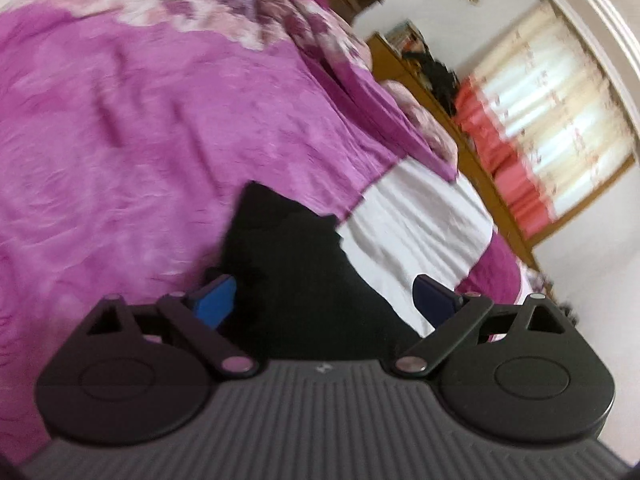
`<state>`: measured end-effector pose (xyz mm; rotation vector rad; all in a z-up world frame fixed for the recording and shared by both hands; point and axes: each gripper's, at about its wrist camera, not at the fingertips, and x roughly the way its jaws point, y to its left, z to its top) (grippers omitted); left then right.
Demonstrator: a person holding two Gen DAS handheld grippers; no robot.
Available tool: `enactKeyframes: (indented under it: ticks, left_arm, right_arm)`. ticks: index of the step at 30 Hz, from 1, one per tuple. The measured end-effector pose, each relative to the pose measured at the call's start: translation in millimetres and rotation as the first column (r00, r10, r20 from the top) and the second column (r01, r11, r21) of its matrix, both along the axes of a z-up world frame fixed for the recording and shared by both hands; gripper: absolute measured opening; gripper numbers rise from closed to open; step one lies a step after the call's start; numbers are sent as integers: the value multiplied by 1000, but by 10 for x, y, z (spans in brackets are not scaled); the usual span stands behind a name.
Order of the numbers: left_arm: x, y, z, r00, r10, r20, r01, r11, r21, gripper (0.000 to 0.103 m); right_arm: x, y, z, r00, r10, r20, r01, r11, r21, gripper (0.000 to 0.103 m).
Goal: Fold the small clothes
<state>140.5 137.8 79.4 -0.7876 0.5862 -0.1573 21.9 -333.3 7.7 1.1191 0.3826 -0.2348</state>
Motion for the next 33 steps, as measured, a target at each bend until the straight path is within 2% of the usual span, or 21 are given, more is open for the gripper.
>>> enactKeyframes:
  ticks: [6, 8, 10, 12, 13, 15, 17, 19, 20, 22, 23, 24, 25, 26, 27, 28, 29, 30, 31, 33]
  left_arm:
    - [120, -623, 233, 990, -122, 67, 123, 992, 2, 97]
    - [220, -905, 235, 971, -231, 61, 230, 973, 27, 96]
    - [320, -1181, 169, 948, -318, 11, 316, 947, 62, 94]
    - [391, -1378, -12, 932, -358, -57, 361, 930, 66, 71]
    - [434, -1459, -107, 922, -373, -104, 382, 920, 87, 64]
    - [446, -1653, -255, 906, -385, -176, 417, 882, 217, 32]
    - [361, -1766, -267, 906, -395, -154, 424, 848, 318, 30]
    - [238, -1801, -214, 882, -460, -100, 463, 813, 354, 31]
    - [136, -1832, -180, 860, -505, -71, 489, 778, 395, 33]
    - [-137, -1893, -124, 814, -581, -5, 493, 685, 536, 54]
    - [-303, -1919, -115, 795, -605, 47, 457, 647, 610, 82]
    - [-490, -1940, -129, 766, -629, 129, 387, 613, 689, 94]
    - [-673, -1976, -166, 724, -657, 212, 308, 582, 752, 94]
    - [-813, -2063, -213, 684, -692, 229, 272, 534, 801, 94]
    - [-878, -2166, -255, 655, -730, 195, 283, 476, 833, 94]
    - [-915, -2272, -295, 636, -755, 156, 306, 433, 848, 94]
    - [-948, -2387, -346, 621, -773, 131, 323, 405, 855, 94]
    - [-972, -2486, -376, 611, -783, 119, 328, 387, 862, 94]
    - [-1005, -2608, -412, 594, -797, 106, 324, 358, 876, 94]
    - [-1082, -2796, -479, 549, -832, 74, 319, 291, 902, 93]
  right_arm:
    - [389, -72, 10, 999, 43, -3, -43, 997, -65, 103]
    - [494, -57, 25, 998, 64, -16, -66, 993, -95, 103]
    - [573, -69, 39, 994, 108, -26, -110, 988, -108, 103]
    - [611, -122, 40, 984, 178, -19, -179, 978, -106, 103]
    - [617, -164, 29, 977, 214, -11, -214, 972, -98, 103]
    - [613, -251, 13, 960, 280, 10, -278, 957, -85, 103]
    - [627, -313, 4, 948, 318, 24, -316, 947, -62, 102]
    - [698, -356, 9, 936, 350, 19, -349, 936, -52, 100]
    - [755, -367, 15, 930, 368, 8, -368, 929, -52, 96]
    - [818, -366, 28, 922, 386, -13, -386, 920, -68, 87]
    - [850, -376, 22, 922, 387, -24, -387, 920, -66, 80]
    - [862, -399, 11, 924, 381, -33, -382, 923, -54, 76]
    - [869, -433, -4, 927, 373, -42, -374, 927, -34, 65]
    - [880, -483, -30, 930, 365, -50, -365, 931, 5, 52]
    - [872, -567, -70, 934, 354, -53, -350, 934, 68, 45]
    - [849, -666, -128, 938, 342, -51, -333, 932, 143, 33]
    - [824, -750, -193, 942, 332, -48, -316, 926, 208, 25]
    - [790, -839, -261, 948, 316, -44, -291, 914, 281, 21]
    - [764, -898, -304, 951, 306, -43, -276, 905, 324, 19]
    - [751, -944, -325, 947, 312, -72, -267, 894, 360, 18]
